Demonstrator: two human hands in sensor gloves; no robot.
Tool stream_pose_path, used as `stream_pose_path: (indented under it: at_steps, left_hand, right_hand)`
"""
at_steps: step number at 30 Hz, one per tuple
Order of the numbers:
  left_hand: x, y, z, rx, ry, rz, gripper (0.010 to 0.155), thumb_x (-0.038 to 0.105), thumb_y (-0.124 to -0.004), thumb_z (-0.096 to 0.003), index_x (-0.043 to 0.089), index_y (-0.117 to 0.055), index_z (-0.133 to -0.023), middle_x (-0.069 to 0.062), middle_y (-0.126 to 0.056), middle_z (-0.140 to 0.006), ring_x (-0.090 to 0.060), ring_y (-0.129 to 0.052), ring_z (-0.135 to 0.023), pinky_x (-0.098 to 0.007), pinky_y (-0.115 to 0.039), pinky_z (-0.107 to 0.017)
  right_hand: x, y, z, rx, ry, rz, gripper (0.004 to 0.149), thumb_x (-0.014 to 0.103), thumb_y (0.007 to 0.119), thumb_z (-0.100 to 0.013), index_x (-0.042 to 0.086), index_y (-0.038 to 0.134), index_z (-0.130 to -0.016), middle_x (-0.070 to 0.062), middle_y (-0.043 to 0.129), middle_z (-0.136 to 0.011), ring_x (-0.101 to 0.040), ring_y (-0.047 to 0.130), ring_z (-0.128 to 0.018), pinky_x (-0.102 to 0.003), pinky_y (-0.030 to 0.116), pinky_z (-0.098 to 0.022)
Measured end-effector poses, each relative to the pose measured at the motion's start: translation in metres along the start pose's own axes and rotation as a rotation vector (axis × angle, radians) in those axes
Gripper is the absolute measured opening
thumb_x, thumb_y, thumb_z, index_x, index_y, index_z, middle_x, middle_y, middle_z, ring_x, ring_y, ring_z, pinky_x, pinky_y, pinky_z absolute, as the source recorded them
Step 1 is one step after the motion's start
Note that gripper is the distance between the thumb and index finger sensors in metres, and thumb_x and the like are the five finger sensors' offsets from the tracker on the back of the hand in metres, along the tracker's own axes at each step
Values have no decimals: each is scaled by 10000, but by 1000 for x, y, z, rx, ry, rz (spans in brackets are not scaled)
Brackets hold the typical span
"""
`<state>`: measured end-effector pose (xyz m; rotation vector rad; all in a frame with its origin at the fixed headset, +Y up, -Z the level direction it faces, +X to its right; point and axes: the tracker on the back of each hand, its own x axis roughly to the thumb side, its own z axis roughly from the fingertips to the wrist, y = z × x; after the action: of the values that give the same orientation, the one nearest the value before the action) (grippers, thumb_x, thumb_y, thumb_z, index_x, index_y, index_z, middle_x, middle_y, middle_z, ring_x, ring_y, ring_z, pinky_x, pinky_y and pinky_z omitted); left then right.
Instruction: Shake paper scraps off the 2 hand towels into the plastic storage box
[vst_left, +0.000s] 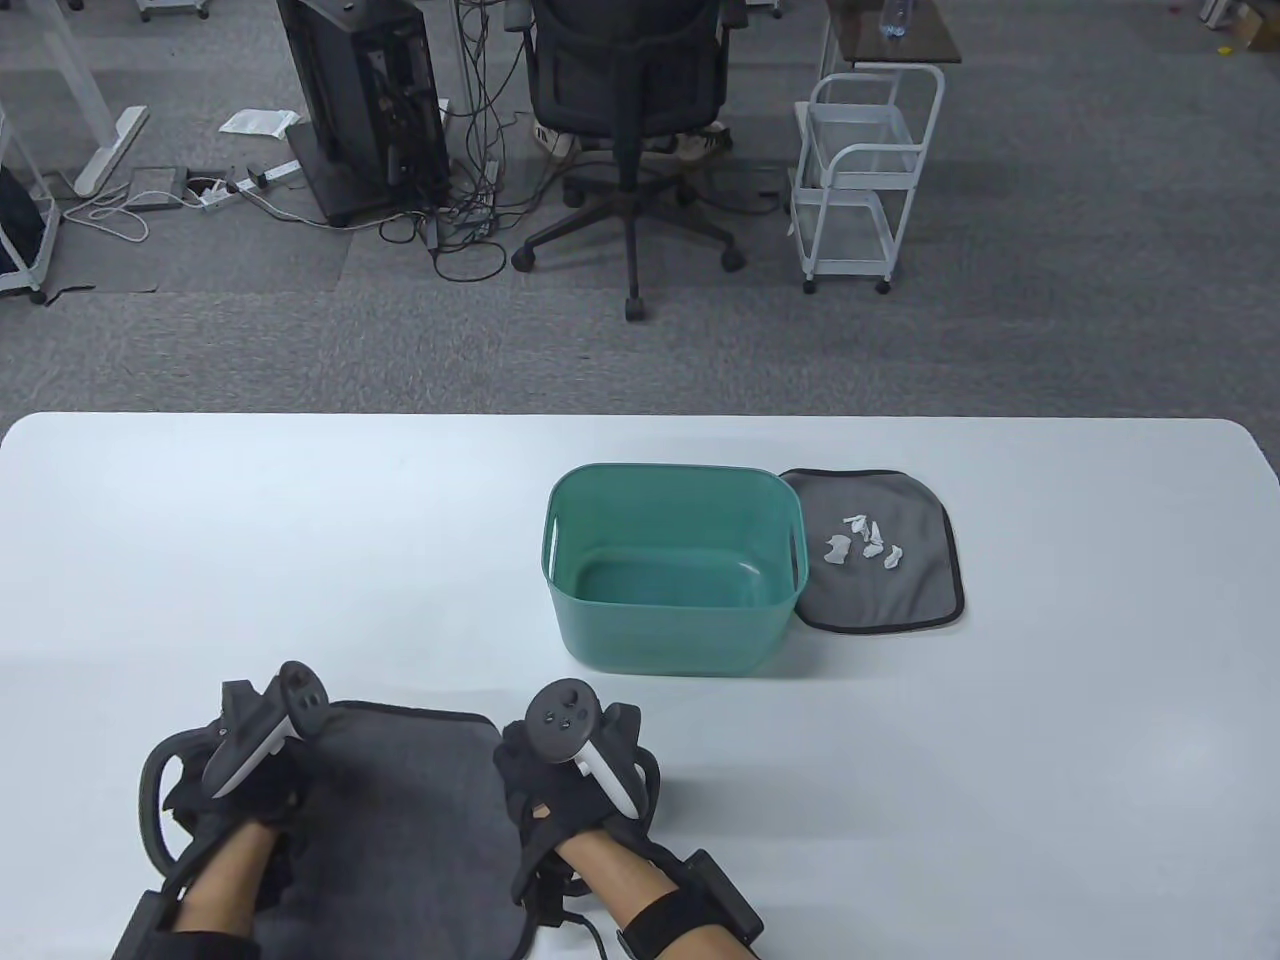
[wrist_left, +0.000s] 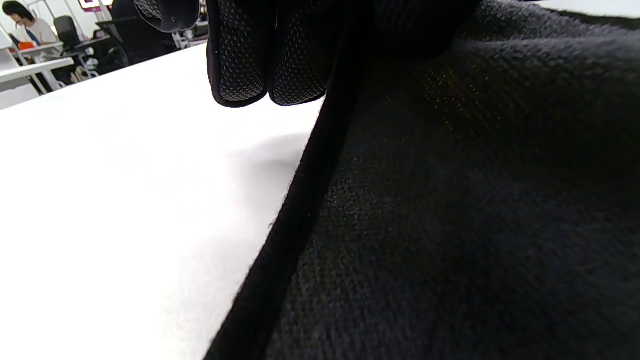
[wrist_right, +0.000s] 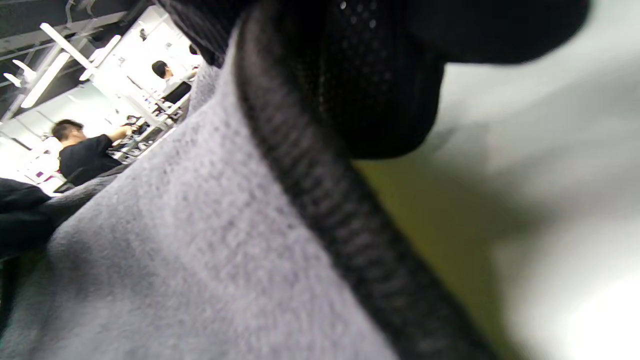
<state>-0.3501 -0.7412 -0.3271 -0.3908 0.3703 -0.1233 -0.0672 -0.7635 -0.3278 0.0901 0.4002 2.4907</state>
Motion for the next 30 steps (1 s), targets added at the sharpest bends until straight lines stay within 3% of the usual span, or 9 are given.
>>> stream_pose_path:
  at_steps: [4, 9, 14, 19, 23, 27, 30]
  left_hand:
    - [-5, -2, -1, -15, 13, 29, 494, 448, -596, -586, 264, -538, -1041, -61, -705, -1028, -407, -789, -971, -582, -548, -795]
    - [-11, 1, 1, -10, 9, 88, 739, 610, -617, -539, 222, -324, -1096, -100, -580, -1087, -445, -707, -1010, -591, -548, -786]
    - [-12, 25, 21, 119, -58, 179, 758, 616, -637, -527, 210, -335, -1092, -121, -558, -1091, -469, -686, -1009, -599, -557, -771]
    - [5, 56, 65, 325, -193, 196, 769, 616, -674, -503, 167, -423, -1075, -145, -631, -1048, -491, -759, -940, -597, -618, -720]
    - [32, 73, 103, 412, -330, 188, 790, 624, -689, -493, 149, -444, -1075, -170, -645, -1040, -499, -776, -928, -605, -628, -712]
    - [64, 85, 135, 438, -476, 219, 787, 641, -679, -492, 149, -478, -1073, -166, -682, -1026, -494, -815, -905, -603, -654, -700]
    - [91, 91, 151, 374, -607, 310, 829, 677, -681, -480, 144, -473, -1078, -172, -670, -1034, -503, -805, -912, -606, -665, -692]
  right_hand:
    - [-3, 1, -3, -10, 4, -77, 428, 344, 757, -599, 118, 708, -959, -154, 954, -814, -299, 1011, -489, -390, 854, -300]
    - [-3, 0, -3, 7, -3, -101, 546, 365, 748, -594, 158, 539, -1054, -191, 777, -1012, -362, 908, -669, -450, 801, -418]
    - [-7, -19, 5, -41, -71, -163, 572, 359, 748, -579, 166, 514, -1064, -214, 682, -1069, -443, 781, -826, -546, 719, -521]
    - [-24, -70, 29, -136, -170, -275, 582, 381, 735, -578, 155, 511, -1065, -220, 651, -1082, -469, 737, -861, -589, 671, -569]
    - [-45, -113, 61, -169, -243, -360, 595, 409, 724, -579, 138, 515, -1065, -225, 651, -1081, -478, 730, -869, -641, 620, -605]
    - [-73, -156, 91, -245, -308, -499, 602, 430, 715, -578, 123, 526, -1060, -212, 645, -1092, -476, 713, -897, -704, 529, -640]
    - [-101, -186, 108, -287, -312, -655, 588, 427, 716, -579, 109, 557, -1048, -213, 629, -1105, -486, 683, -922, -734, 460, -658]
